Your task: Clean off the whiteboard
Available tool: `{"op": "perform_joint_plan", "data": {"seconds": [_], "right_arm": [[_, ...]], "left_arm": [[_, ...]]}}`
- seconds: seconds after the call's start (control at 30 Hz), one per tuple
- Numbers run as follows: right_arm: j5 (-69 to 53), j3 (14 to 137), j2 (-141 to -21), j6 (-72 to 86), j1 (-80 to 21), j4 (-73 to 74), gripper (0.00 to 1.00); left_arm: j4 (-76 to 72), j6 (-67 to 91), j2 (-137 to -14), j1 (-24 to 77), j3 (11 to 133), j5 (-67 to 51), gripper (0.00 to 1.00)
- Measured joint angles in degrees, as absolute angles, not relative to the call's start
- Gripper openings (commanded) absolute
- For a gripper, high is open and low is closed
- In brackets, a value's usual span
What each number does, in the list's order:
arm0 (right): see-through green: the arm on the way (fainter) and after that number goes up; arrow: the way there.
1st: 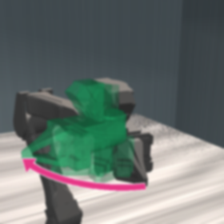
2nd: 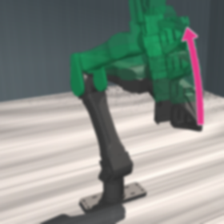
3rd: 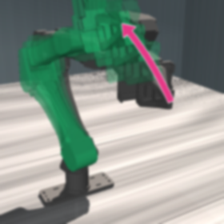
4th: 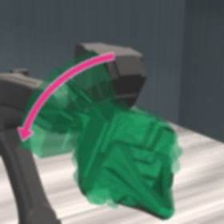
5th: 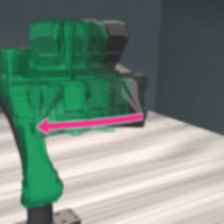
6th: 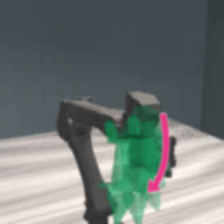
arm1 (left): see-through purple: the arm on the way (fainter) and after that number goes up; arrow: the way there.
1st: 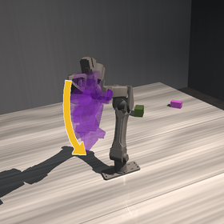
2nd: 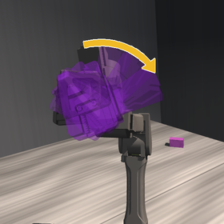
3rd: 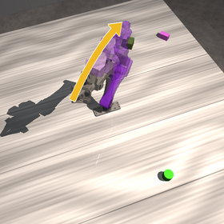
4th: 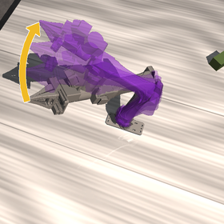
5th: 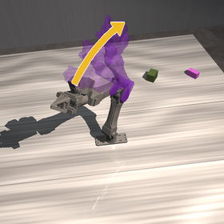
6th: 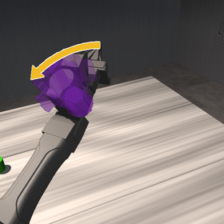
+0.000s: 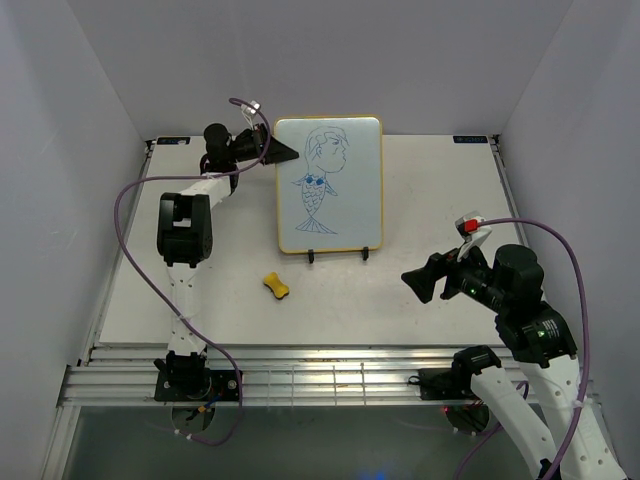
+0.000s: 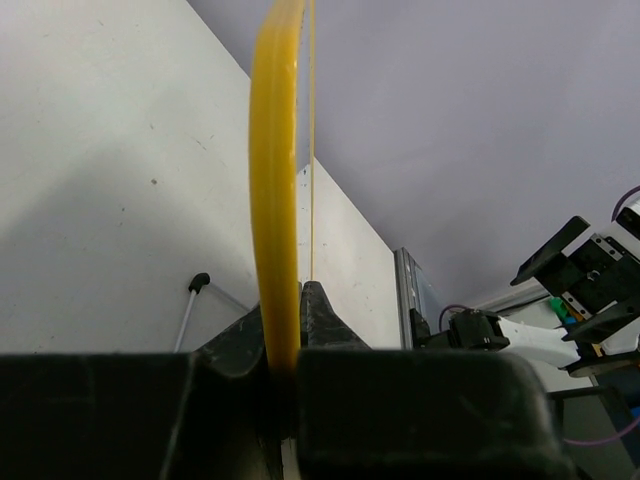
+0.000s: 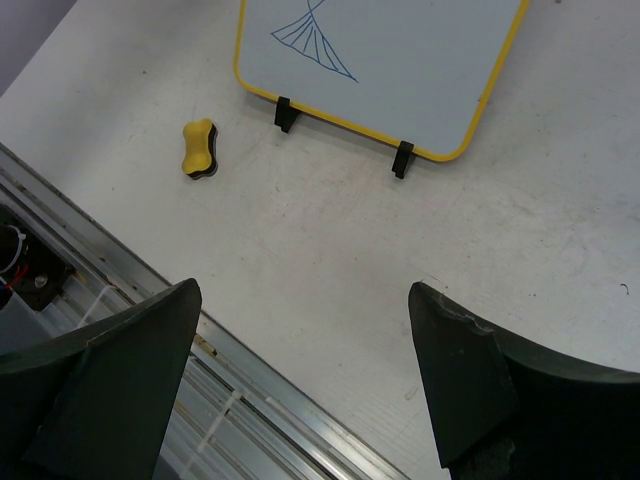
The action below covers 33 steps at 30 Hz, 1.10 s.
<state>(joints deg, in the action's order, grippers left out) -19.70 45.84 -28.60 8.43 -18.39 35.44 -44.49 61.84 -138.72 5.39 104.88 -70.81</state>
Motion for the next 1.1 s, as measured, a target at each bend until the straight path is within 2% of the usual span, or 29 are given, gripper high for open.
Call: {"op": "perform_joint_plan", "data": {"seconds": [0.4,0.77,1.1], "right_arm": [[-19.7,45.4,-28.5,8.5,-18.4,34.4,0.90],[-19.6,45.1,-28.7,8.6,-18.4,33.6,0.90],[-20.3,45.1,-32.6,9.7,-18.4,32.1,0.91]], "left_arm": [[-57.4,69.4,-138.0,5.1,100.6,-64.3,0.00],[-61.8,73.4,-136.5,3.9,99.4,-60.2,0.00],[-61.5,78.4,-125.2,-0.1,90.5,-57.5,0.00]]}}
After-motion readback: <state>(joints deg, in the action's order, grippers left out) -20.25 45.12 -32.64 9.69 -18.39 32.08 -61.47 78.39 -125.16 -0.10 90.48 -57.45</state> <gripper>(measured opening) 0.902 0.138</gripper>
